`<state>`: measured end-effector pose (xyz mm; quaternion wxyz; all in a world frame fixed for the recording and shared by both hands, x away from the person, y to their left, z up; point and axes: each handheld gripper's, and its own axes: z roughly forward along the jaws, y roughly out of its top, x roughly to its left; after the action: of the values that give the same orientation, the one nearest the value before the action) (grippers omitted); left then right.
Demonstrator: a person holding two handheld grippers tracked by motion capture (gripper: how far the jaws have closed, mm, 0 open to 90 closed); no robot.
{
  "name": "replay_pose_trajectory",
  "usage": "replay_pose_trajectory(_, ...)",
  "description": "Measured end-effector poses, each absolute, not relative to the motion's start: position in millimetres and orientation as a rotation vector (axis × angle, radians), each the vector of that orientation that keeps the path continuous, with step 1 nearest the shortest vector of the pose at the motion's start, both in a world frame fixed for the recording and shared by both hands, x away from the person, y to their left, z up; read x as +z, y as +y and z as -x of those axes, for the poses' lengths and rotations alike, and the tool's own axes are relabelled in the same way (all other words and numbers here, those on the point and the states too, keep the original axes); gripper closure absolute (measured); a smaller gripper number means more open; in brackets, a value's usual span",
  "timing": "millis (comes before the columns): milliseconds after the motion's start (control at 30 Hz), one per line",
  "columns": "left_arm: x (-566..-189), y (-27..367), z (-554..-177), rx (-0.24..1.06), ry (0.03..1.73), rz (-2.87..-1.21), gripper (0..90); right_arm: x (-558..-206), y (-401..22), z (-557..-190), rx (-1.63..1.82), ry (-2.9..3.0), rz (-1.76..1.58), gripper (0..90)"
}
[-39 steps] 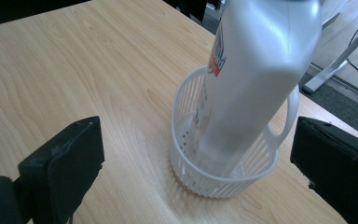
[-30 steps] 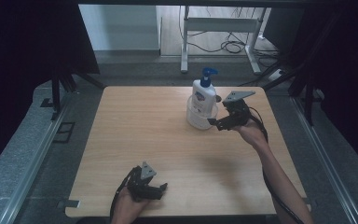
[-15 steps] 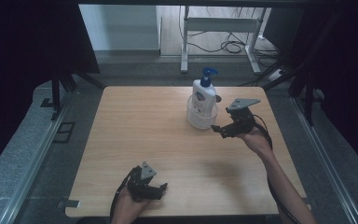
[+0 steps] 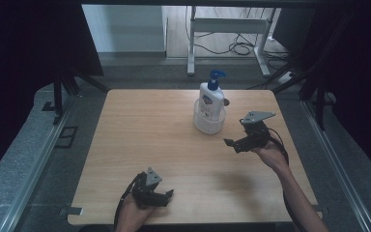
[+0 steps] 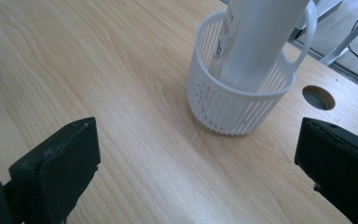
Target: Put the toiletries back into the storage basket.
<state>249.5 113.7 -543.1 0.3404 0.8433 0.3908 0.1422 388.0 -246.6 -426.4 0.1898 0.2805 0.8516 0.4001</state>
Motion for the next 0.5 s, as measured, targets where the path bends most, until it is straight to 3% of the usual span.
replay_pose_trajectory(500,-543.1,113.6,-249.5,0.371,1.018,-2.194,11.6,-441.0,-267.6,-363.0,1.105,2.393,-0.827,0.0)
